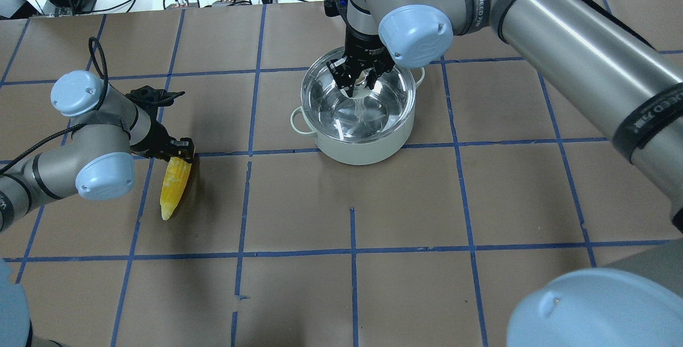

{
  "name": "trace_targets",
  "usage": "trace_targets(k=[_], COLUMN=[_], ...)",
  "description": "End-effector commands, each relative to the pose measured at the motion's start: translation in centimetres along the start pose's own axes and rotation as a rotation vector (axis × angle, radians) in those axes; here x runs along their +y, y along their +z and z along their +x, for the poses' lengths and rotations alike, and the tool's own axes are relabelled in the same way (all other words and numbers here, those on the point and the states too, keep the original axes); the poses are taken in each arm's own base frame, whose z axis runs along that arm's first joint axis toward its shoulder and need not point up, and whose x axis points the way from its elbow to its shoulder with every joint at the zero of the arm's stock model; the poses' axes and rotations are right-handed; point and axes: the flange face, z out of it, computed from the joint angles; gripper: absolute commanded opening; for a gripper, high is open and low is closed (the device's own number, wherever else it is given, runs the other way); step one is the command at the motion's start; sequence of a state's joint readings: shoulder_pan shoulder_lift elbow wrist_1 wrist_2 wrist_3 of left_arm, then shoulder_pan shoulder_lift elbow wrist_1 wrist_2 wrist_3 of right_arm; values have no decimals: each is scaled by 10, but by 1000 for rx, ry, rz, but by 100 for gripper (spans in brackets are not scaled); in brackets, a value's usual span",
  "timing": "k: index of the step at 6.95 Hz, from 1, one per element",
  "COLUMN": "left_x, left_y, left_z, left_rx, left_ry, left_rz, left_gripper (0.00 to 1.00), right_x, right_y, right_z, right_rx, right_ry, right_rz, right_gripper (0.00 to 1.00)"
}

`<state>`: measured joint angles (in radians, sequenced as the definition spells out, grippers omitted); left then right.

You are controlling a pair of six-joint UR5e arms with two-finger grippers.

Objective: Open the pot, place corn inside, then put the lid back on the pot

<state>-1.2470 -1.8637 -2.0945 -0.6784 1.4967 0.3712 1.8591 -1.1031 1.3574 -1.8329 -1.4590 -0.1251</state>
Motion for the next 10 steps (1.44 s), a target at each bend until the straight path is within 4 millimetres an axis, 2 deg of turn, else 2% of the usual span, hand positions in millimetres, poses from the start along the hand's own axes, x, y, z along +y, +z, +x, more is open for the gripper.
trace_targets(k=[1, 4, 6, 7, 8, 9, 10], left_x=[-4, -12, -24, -28, -29, -35, -39], left_y=[-8, -23, -46, -50, -54, -67, -97], left_z=[0, -6, -11, -13, -14, -16, -12], left_rx=[-16, -62, -70, -67, -70, -79, -74], left_ry=[0, 1, -1, -3, -4, -5, -5], left_rz=[14, 26, -16, -20, -16, 3, -11], left_gripper=[10, 10, 10, 10, 10, 10, 10], right_x=[-5, -16, -20, -20, -20, -20, -20], right_y=[-4, -10, -11, -8, -7, -5, -6], right_z=[4, 6, 5, 6, 6, 6, 7], right_rx=[-15, -10, -8, -9, -7, -3, 2], right_ry=[7, 6, 6, 7, 7, 7, 7], right_rz=[16, 39, 45, 40, 40, 37, 37], right_gripper=[82, 94, 92, 90, 86, 70, 53])
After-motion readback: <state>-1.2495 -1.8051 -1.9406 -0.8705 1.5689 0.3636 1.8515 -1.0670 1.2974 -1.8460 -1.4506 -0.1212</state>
